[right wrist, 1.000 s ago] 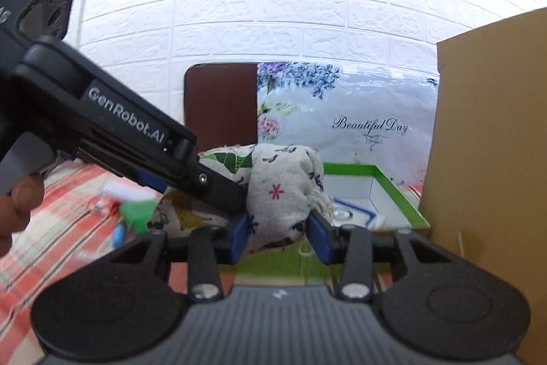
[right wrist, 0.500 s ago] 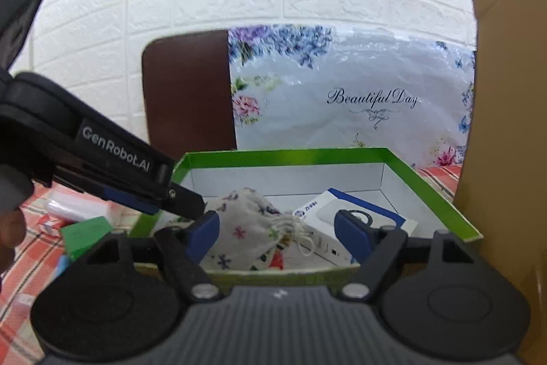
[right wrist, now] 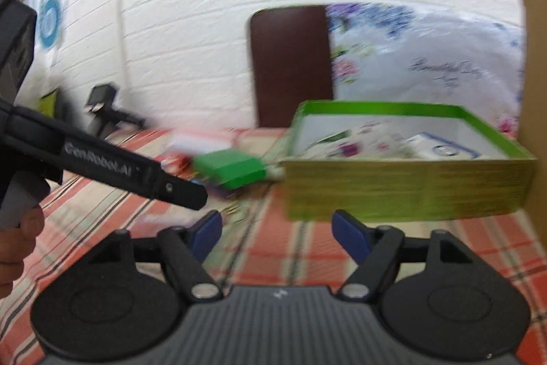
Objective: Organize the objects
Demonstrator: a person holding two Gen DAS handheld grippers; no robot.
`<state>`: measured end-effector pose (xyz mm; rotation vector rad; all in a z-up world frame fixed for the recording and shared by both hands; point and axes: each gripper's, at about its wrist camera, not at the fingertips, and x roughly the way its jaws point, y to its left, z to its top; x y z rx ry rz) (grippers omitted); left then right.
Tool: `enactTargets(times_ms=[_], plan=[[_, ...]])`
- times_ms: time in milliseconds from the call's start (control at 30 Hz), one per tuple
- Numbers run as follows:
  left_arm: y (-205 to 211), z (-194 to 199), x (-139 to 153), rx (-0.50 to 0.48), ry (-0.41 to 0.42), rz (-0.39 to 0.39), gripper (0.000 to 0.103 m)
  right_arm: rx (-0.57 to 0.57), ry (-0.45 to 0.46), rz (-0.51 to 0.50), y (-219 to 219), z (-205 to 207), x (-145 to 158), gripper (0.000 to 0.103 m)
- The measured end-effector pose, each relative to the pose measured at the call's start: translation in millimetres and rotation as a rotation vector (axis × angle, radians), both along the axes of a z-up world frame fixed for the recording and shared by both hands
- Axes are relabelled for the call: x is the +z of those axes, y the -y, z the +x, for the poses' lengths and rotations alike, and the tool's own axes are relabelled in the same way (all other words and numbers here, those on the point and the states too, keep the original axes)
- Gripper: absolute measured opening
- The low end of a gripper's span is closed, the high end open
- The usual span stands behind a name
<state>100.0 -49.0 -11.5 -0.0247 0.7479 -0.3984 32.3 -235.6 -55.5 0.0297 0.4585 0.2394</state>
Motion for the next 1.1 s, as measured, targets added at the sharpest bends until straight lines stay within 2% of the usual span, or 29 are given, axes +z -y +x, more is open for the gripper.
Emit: enactTargets(times_ms=[100, 200, 267, 433, 533, 567, 600, 633, 700, 767, 900, 967, 1067, 1100], plan=[[-36, 1, -16, 0.123, -0.048, 0.013, 0.060, 0.098, -0.036, -0.020, -27, 6, -3, 0.059], [-67, 1, -25, 0.214, -0.075, -0.008, 0.060, 0.135, -0.030, -0.072, -51, 17, -3, 0.058], [-84, -1, -27, 0.240, -0.066, -0.038, 0.060, 0.156, -0.005, -0.104, -67, 31, 4, 0.058], [-99, -2, -26, 0.245, -0.063, -0.091, 0.060, 0.199, 0.004, -0.218, -108, 90, 25, 0.069], [-103, -3, -28, 0.233, -0.062, -0.111, 0.060, 0.208, -0.061, -0.302, -122, 136, 23, 0.077], [-106, -4, -29, 0.230, -0.062, -0.117, 0.060, 0.209, -0.102, -0.324, -125, 150, 21, 0.090], [-108, -5, -29, 0.227, -0.062, -0.125, 0.060, 0.221, -0.156, -0.340, -127, 164, 19, 0.092], [-110, -5, -30, 0.223, -0.062, -0.133, 0.060, 0.220, -0.194, -0.350, -126, 173, 14, 0.091], [-112, -6, -30, 0.219, -0.061, -0.146, 0.060, 0.205, -0.246, -0.354, -122, 182, 8, 0.070], [-114, -7, -31, 0.216, -0.062, -0.157, 0.060, 0.208, -0.247, -0.299, -113, 172, 9, 0.067], [-116, -7, -29, 0.218, -0.079, -0.181, 0.061, 0.224, -0.098, -0.353, -119, 114, 10, 0.067], [-117, -9, -27, 0.203, -0.090, -0.203, 0.061, 0.289, -0.061, -0.348, -124, 78, 9, 0.067], [-115, -16, -23, 0.172, -0.088, -0.216, 0.061, 0.425, -0.084, -0.336, -138, 31, -1, 0.068], [-114, -20, -21, 0.162, -0.082, -0.214, 0.061, 0.465, -0.090, -0.338, -144, 19, -5, 0.071]])
